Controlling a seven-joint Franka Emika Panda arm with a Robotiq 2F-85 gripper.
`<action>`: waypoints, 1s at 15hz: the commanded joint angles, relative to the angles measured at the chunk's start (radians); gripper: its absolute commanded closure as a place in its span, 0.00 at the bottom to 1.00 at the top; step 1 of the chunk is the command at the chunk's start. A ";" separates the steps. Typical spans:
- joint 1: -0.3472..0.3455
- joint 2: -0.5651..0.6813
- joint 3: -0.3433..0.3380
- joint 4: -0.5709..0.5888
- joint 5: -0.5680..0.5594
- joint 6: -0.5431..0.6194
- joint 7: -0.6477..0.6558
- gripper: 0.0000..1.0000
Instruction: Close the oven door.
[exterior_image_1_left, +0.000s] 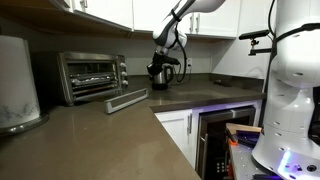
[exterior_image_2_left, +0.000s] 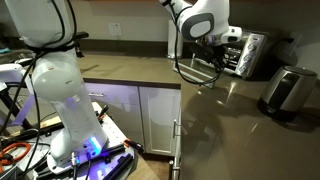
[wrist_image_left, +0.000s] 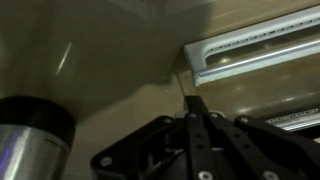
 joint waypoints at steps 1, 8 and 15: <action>-0.036 0.059 0.043 0.067 0.250 -0.013 -0.211 1.00; -0.044 0.059 0.054 0.053 0.209 -0.019 -0.171 0.99; -0.059 0.100 0.065 0.073 0.222 -0.045 -0.177 1.00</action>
